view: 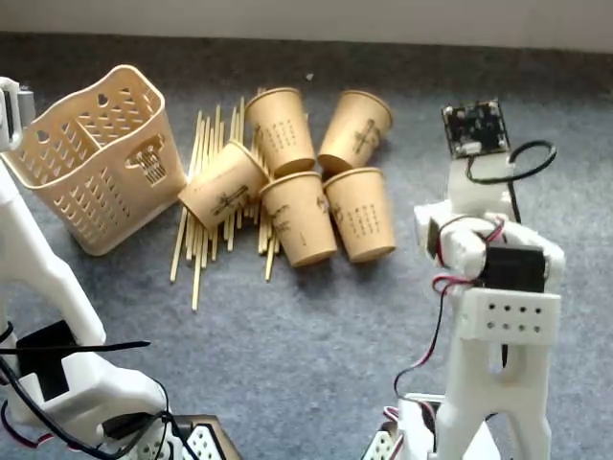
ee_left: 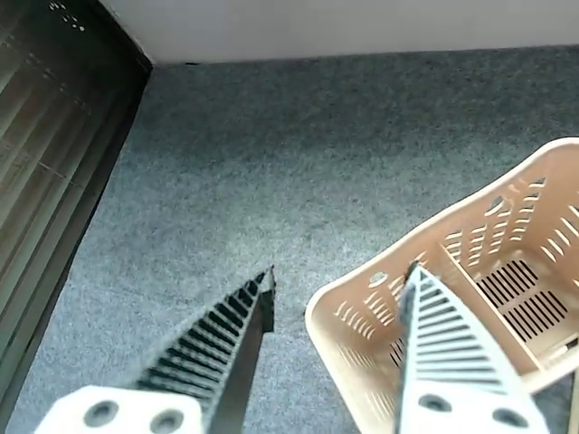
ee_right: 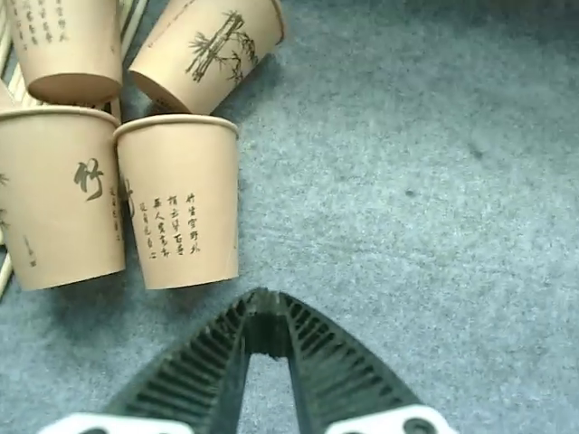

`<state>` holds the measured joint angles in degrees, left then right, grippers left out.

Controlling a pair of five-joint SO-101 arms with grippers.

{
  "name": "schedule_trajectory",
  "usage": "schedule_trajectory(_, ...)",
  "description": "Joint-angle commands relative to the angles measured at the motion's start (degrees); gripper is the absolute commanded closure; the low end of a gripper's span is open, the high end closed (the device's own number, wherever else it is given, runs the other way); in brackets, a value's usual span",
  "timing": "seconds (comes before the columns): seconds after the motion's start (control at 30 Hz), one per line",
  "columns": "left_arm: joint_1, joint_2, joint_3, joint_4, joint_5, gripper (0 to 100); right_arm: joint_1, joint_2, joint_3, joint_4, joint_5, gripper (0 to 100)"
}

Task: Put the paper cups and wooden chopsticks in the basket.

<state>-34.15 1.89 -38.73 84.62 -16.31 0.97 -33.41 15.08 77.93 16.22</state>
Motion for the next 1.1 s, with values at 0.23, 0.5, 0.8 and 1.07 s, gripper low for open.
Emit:
schedule_trajectory(0.23,-2.6,-0.2,5.0,2.2,0.4,75,7.3,43.3,-49.1,19.9,-1.6,98.8)
schedule_trajectory(0.5,-3.4,-0.3,18.1,-2.8,0.4,75,0.0,40.0,-52.8,21.6,-2.5,86.9)
schedule_trajectory(0.8,-4.3,-0.2,26.9,-8.5,0.2,76,-3.9,35.9,-44.2,21.7,-2.0,79.3)
schedule_trajectory(1.07,-4.1,-0.3,36.2,-14.8,0.2,100,-4.6,27.7,-24.5,16.2,-1.7,84.6)
